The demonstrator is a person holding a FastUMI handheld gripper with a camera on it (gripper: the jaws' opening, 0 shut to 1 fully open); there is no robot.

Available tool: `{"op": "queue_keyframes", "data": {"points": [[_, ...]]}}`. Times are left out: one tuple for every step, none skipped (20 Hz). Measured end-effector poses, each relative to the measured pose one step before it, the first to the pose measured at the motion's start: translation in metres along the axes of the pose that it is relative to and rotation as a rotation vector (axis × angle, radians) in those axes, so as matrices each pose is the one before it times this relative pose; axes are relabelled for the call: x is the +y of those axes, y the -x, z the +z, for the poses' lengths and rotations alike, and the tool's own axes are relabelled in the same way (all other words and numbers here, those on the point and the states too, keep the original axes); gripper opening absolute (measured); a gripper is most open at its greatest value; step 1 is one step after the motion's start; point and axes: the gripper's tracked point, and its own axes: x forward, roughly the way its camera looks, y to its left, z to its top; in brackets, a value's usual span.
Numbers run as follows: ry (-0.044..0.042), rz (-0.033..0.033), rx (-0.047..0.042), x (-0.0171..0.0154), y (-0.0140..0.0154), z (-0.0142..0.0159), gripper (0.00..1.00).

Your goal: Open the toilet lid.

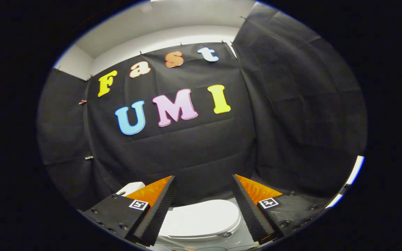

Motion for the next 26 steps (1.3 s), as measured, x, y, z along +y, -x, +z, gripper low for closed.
{"op": "queue_keyframes", "data": {"points": [[-0.03462,-0.01153,0.02881,-0.01251,-0.00771,-0.01303,0.99],[-0.03186,-0.01413,0.03253,-0.01067,-0.00877,-0.0132,0.99],[-0.03332,-0.00926,0.02911,-0.01173,-0.01072,-0.01293,0.99],[-0.03538,-0.005,0.02847,-0.00927,-0.00973,-0.01105,0.99],[-0.0369,-0.00489,0.02791,-0.01194,-0.01018,-0.01111,0.99],[-0.03483,-0.00538,0.02764,-0.01094,-0.00886,-0.01238,0.99],[-0.03026,-0.00434,0.02825,-0.01356,-0.00582,-0.01567,0.99],[-0.0249,-0.01486,0.03699,-0.01547,-0.00796,-0.01851,0.99],[-0.02052,-0.01071,0.03356,-0.01389,-0.00704,-0.0175,0.99],[-0.0314,-0.00281,0.03811,-0.01257,-0.00968,-0.01718,0.99],[-0.03841,0.0037,0.03854,-0.00818,-0.00994,-0.01616,0.99],[-0.0388,-0.00531,0.04359,-0.0099,-0.01102,-0.01696,0.99],[-0.03362,-0.01501,0.04498,-0.01449,-0.01224,-0.01749,0.99],[-0.03493,-0.01638,0.04285,-0.01406,-0.01287,-0.01661,0.99],[-0.03702,-0.01043,0.04065,-0.01302,-0.01345,-0.01481,0.99],[-0.02287,-0.01309,0.03169,-0.01179,-0.01297,-0.01302,0.99],[-0.01815,-0.00415,0.0281,-0.01159,-0.00777,-0.01048,0.99],[-0.02204,0.00321,0.02014,-0.00589,-0.00947,-0.00862,0.99],[-0.02078,-0.00863,0.0217,-0.00993,-0.00746,-0.00801,0.99],[-0.01816,-0.01695,0.02588,-0.01125,-0.01162,-0.01067,0.96],[-0.01274,-0.01205,0.02135,-0.0095,-0.0069,-0.00723,0.96],[-0.01424,-0.0046,0.01708,-0.0057,-0.0081,-0.00494,0.96],[-0.01749,-0.00101,0.01335,-0.00318,-0.00654,-0.00331,0.96],[-0.01419,0.00213,0.01083,-0.0015,-0.00754,-0.00274,0.9],[-0.00403,-0.00202,0.01375,-0.00252,-0.00825,-0.00472,0.84],[0.00626,-0.01179,0.02054,-0.00381,-0.00811,-0.00555,0.83]]}}
